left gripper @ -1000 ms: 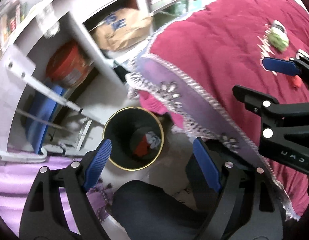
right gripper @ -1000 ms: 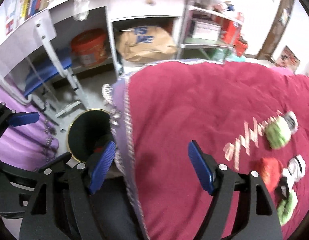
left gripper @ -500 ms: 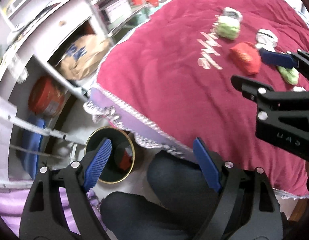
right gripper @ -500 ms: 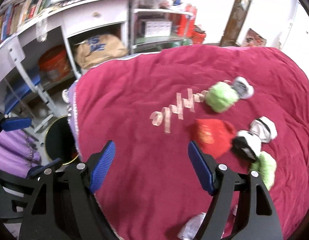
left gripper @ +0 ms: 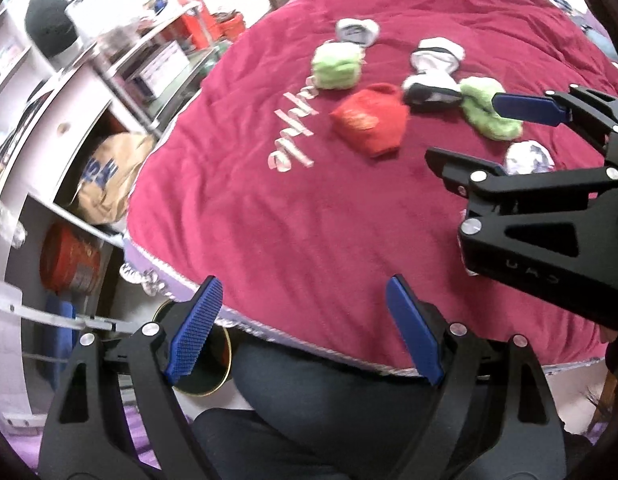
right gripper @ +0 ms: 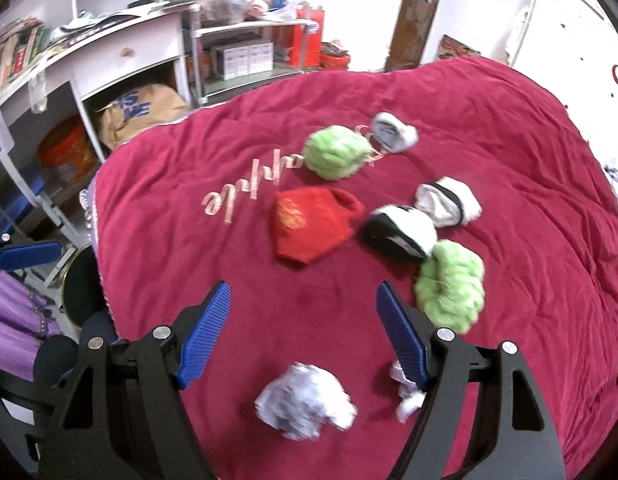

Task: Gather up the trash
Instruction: 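Move both tools back over the crumpled paper balls on the bedspread, then grasp a crumpled paper ball with the left tool while the right tool grasps another, then carry both paper balls over the wastebasket and open both tools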

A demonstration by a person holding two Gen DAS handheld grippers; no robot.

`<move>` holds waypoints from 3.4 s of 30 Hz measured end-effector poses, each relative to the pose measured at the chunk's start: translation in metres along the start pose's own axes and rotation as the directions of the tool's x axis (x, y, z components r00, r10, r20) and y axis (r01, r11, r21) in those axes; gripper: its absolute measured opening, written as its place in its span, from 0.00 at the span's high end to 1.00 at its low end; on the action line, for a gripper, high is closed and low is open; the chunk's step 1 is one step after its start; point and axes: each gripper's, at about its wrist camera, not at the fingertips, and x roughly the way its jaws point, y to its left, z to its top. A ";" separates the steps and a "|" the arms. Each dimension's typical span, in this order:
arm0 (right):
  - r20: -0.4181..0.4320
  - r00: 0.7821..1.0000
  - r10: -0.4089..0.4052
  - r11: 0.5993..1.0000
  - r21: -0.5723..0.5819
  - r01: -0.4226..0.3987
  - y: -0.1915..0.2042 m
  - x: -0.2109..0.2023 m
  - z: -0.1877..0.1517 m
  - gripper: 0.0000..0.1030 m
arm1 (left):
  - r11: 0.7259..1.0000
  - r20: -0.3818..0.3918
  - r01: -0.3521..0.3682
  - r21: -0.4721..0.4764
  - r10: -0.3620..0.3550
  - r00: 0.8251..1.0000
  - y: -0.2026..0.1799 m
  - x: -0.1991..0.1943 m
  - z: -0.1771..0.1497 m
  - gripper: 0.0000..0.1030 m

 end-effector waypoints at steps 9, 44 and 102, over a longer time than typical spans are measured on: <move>-0.010 0.998 -0.062 0.996 0.066 0.063 -0.044 -0.011 -0.026 0.28 | 0.995 0.011 0.023 0.098 -0.024 1.000 -0.047 -0.004 0.011 0.13; -0.079 0.990 -0.115 0.985 0.117 0.123 -0.137 -0.011 -0.095 0.18 | 0.968 -0.089 0.104 0.230 -0.085 0.992 -0.142 0.026 0.021 0.08; -0.122 0.987 0.106 0.986 -0.112 -0.120 -0.020 0.029 -0.027 0.60 | 0.984 -0.087 0.062 -0.165 -0.077 0.993 0.012 0.033 0.005 0.57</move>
